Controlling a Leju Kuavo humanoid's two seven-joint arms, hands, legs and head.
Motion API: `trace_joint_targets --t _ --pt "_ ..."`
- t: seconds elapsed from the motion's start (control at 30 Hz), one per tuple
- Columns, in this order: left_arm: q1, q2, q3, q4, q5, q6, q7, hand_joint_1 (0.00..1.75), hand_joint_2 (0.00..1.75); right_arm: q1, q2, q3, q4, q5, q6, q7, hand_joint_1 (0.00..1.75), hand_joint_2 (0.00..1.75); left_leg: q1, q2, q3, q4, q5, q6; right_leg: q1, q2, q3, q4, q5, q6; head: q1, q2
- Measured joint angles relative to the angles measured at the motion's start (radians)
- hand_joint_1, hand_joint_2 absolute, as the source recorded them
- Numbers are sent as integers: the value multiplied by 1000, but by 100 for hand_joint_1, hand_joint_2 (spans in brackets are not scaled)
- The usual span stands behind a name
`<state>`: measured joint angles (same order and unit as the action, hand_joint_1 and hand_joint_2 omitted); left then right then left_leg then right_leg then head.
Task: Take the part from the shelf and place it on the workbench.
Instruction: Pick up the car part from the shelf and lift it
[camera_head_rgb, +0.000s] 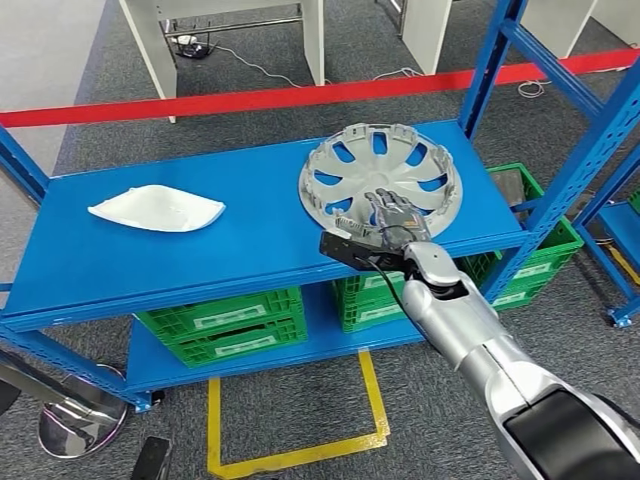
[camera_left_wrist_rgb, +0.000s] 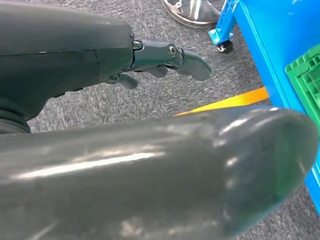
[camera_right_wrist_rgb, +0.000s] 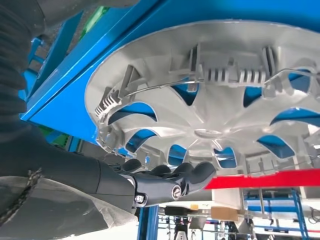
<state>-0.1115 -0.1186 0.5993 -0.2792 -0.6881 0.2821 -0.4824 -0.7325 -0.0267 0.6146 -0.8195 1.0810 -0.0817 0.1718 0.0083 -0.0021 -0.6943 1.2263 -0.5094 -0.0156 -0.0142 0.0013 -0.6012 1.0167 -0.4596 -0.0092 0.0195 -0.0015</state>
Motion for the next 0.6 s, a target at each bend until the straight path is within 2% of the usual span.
trace_joint_targets --t 0.07,0.1,0.13,0.2,0.27,0.33,0.4,0.43,0.47,0.5,0.53,0.57,0.6 --pt "0 1 0 0 4 -2 -2 0 0 -7 0 1 4 10 34 25 0 175 -2 0 64 -135 55 9 2 1 1 1 -3 5 1 0" --pt "1 1 0 0 6 -3 -4 0 0 -12 0 1 9 12 46 31 0 175 -3 0 84 -179 65 13 3 1 0 1 -3 10 1 0" --pt "2 1 0 0 7 -4 -6 0 0 -15 0 1 14 13 51 33 0 175 -6 0 93 -200 63 18 4 1 -2 1 -3 15 1 0" --pt "4 1 0 0 8 -5 -8 0 0 -20 0 1 23 14 54 33 0 175 -7 0 94 -207 61 28 4 0 -3 -3 -2 27 2 0" --pt "5 0 0 0 8 -5 -9 0 0 -26 -1 0 30 14 55 33 0 175 -4 0 101 -217 64 40 3 -1 -11 12 -13 37 3 0" --pt "4 1 1 0 8 -5 -9 0 0 -34 -1 0 38 14 55 32 0 175 -2 1 108 -222 63 49 3 -1 -59 99 -54 43 4 0" --pt "4 2 1 0 8 -5 -9 0 0 -34 -1 1 48 15 56 30 0 175 -3 1 111 -221 58 54 3 -1 -133 228 -96 46 5 0" --pt "4 1 1 0 8 -5 -9 0 0 -32 -1 2 54 15 57 29 0 175 -3 1 113 -221 55 55 3 -1 -157 261 -95 47 5 0" --pt "6 0 1 0 8 -5 -9 0 0 -29 -1 2 59 15 57 28 0 175 -3 0 116 -220 52 55 3 -1 -162 257 -75 46 6 0" --pt "7 0 1 0 8 -5 -9 0 0 -29 -1 3 63 15 57 27 0 175 -3 -1 121 -219 47 53 2 -2 -147 213 -38 44 6 0" --pt "7 -1 1 0 8 -5 -9 0 0 -30 -1 3 66 15 57 27 0 175 -3 -2 127 -217 41 50 3 -2 -120 146 2 42 6 0" --pt "7 -1 2 0 8 -5 -9 0 0 -33 -1 3 68 15 57 26 0 175 -5 -2 131 -214 34 45 4 -3 -89 83 27 39 5 0" --pt "6 -1 2 0 8 -5 -9 0 0 -35 -1 3 70 15 57 26 0 175 -6 -3 132 -212 29 40 5 -3 -63 36 40 35 5 0"
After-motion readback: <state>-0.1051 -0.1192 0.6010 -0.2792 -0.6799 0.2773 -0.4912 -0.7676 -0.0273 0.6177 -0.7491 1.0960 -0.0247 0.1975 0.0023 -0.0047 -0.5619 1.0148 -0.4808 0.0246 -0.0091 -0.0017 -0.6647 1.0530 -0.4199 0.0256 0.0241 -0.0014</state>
